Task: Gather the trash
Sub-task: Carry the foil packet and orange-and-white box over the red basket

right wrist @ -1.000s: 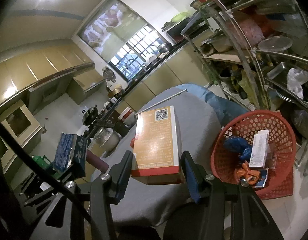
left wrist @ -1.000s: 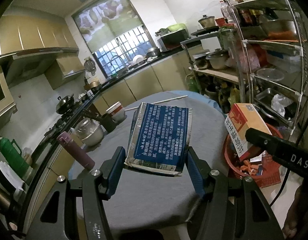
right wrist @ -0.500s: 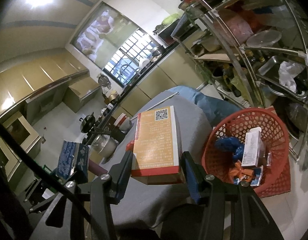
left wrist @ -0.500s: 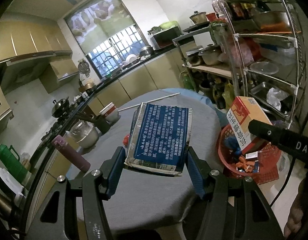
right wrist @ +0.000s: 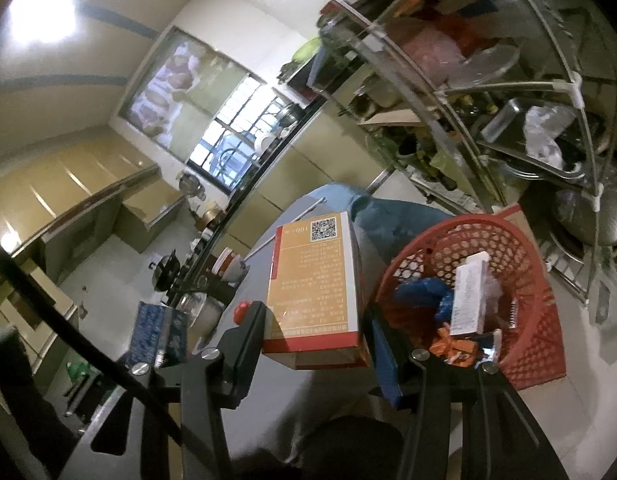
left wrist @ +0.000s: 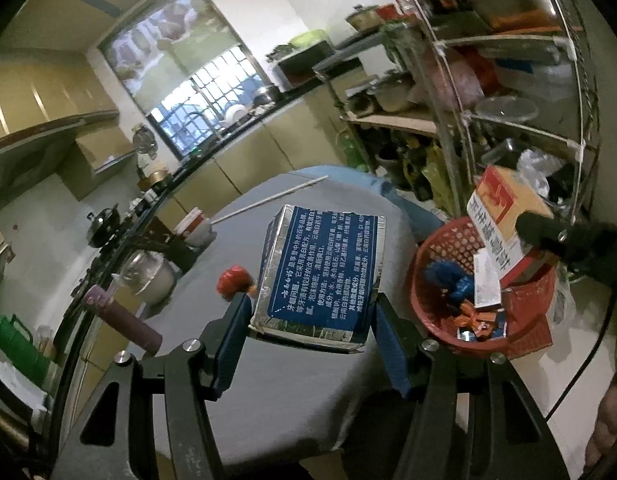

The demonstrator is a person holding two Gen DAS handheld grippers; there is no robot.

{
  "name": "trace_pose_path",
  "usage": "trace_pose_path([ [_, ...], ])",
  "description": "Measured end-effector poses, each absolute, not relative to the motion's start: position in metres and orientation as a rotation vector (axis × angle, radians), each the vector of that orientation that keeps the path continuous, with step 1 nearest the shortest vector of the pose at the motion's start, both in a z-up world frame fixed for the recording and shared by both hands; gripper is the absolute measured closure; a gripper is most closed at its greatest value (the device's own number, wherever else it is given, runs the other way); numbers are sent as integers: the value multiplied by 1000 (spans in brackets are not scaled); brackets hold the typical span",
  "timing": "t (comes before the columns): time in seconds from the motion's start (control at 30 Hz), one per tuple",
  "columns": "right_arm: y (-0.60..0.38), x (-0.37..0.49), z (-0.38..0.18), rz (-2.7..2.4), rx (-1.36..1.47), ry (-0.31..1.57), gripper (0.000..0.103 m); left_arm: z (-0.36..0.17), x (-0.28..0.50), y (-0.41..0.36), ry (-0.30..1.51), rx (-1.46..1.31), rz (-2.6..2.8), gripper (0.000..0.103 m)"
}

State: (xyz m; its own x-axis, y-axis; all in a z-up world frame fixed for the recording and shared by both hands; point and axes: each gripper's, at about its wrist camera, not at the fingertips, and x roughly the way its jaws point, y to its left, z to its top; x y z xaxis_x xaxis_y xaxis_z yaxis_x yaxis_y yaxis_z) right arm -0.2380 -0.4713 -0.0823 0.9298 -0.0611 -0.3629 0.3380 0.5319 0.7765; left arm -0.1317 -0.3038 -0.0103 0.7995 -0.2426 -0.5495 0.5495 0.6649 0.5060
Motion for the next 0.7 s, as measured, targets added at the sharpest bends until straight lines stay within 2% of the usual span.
trace_pose_path([
  [0.17, -497, -255, -84, -300, 966, 270, 50, -28, -125, -330, 506, 731, -510, 40],
  [0.27, -514, -259, -93, -331, 981, 277, 50, -37, -108, -341, 592, 697, -570, 40],
  [0.47, -535, -241, -117, -368, 1024, 346, 50, -51, -72, -358, 740, 619, -705, 40],
  [0.7, -541, -220, -141, -421, 1023, 445, 48, -75, -57, -382, 822, 622, -786, 40],
])
